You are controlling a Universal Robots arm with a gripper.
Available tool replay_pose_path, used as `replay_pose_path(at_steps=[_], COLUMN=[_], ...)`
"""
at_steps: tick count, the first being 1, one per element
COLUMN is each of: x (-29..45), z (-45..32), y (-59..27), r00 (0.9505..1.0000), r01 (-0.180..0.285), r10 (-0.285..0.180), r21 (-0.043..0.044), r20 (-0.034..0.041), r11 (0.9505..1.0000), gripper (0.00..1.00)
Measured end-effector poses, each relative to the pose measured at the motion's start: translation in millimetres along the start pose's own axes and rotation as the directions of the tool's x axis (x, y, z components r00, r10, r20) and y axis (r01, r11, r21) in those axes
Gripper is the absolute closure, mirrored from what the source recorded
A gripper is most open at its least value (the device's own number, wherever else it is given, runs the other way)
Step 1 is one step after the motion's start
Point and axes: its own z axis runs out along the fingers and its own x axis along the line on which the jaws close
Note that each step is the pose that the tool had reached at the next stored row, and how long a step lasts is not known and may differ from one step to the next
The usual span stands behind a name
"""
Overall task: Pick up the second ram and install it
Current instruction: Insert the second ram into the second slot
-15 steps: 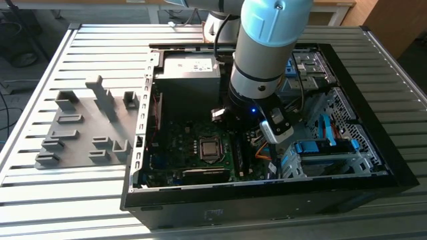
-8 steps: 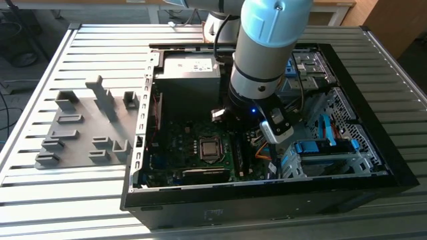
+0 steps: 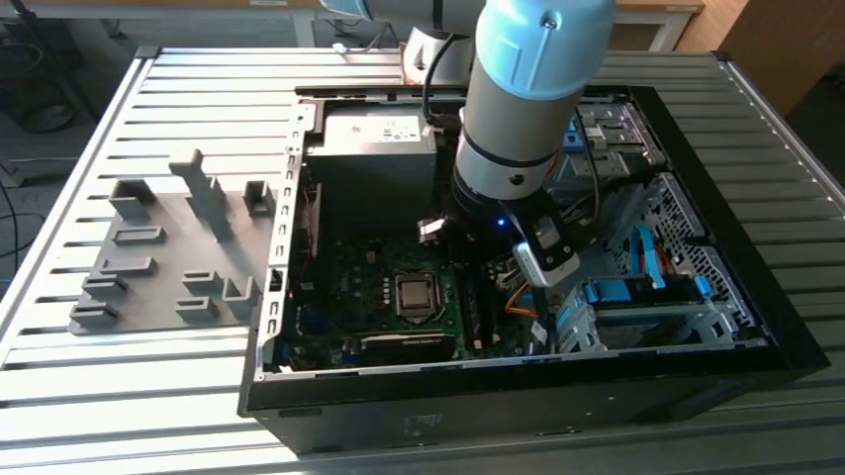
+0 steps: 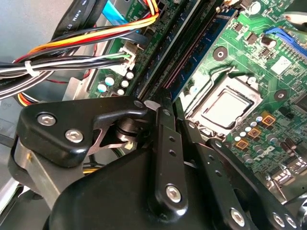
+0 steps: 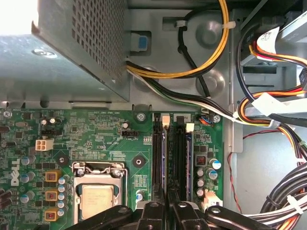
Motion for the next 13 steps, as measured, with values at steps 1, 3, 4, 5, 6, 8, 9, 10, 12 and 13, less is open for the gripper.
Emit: replay_pose_path(at_steps=[1,3,4,5,6,8,9,10,12,13], x=[0.0,0.0,0.0,0.0,0.0,0.0,0.0,0.0,0.0,0.0], z=[0.0,0.2,0.2,0.2,0.2,0.3,0.3,0.3,0.1,-0.2], y=[0.0,0.0,0.0,0.0,0.0,0.0,0.0,0.0,0.1,0.1], r00=[1.0000,1.0000,1.0000,1.0000,1.0000,1.0000,1.0000,1.0000,1.0000,1.0000], r01=[0.000,0.000,0.000,0.000,0.000,0.000,0.000,0.000,0.000,0.000], r10=[0.000,0.000,0.000,0.000,0.000,0.000,0.000,0.000,0.000,0.000], r21=[0.0001,-0.0002,-0.0002,-0.0002,-0.0001,-0.0002,-0.0002,-0.0002,-0.0004,-0.0005], r20=[0.0000,0.0000,0.0000,0.0000,0.0000,0.0000,0.0000,0.0000,0.0001,0.0001], r11=[1.0000,1.0000,1.0000,1.0000,1.0000,1.0000,1.0000,1.0000,1.0000,1.0000], gripper=[0.86,0.86,0.86,0.86,0.86,0.86,0.86,0.86,0.86,0.86])
